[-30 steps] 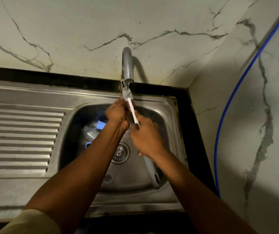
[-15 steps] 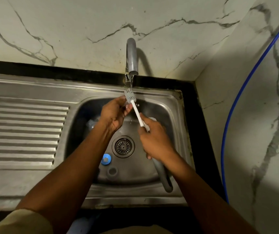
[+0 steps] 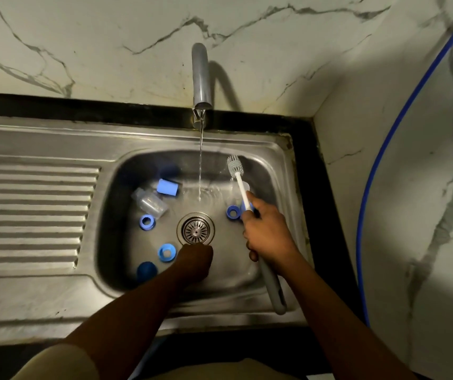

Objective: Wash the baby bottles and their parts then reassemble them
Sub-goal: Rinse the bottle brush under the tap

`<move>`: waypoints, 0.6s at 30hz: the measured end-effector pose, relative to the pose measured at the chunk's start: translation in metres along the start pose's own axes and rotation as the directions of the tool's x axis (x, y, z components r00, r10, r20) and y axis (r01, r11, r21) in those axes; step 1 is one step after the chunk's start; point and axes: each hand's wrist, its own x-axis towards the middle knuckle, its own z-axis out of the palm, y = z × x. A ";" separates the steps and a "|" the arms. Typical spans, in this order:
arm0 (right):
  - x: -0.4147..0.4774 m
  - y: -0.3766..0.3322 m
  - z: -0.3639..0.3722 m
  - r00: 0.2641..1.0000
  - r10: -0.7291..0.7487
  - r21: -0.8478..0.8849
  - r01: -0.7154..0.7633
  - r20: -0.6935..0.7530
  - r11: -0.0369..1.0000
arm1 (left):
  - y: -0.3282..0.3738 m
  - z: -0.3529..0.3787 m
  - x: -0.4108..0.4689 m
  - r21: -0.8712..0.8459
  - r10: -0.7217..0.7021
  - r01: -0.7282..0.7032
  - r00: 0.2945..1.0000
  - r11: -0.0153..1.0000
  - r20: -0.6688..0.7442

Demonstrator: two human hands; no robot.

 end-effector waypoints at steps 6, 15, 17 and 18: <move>0.002 0.007 0.003 0.999 0.039 0.022 -0.039 0.004 0.999 | 0.002 0.011 0.005 0.192 0.058 -0.070 0.996 0.979 0.065; 0.004 0.004 0.007 0.998 0.053 0.047 -0.054 0.029 0.997 | -0.015 0.004 0.008 -0.214 0.011 -0.018 0.999 0.977 -0.034; 0.004 0.003 0.008 0.998 0.048 0.038 -0.049 0.029 0.998 | -0.026 0.002 0.008 -0.345 -0.103 0.042 0.982 0.938 -0.158; 0.005 0.003 0.008 0.999 0.047 0.037 -0.048 0.027 0.998 | -0.035 0.003 0.009 -0.383 -0.189 0.096 0.959 0.919 -0.213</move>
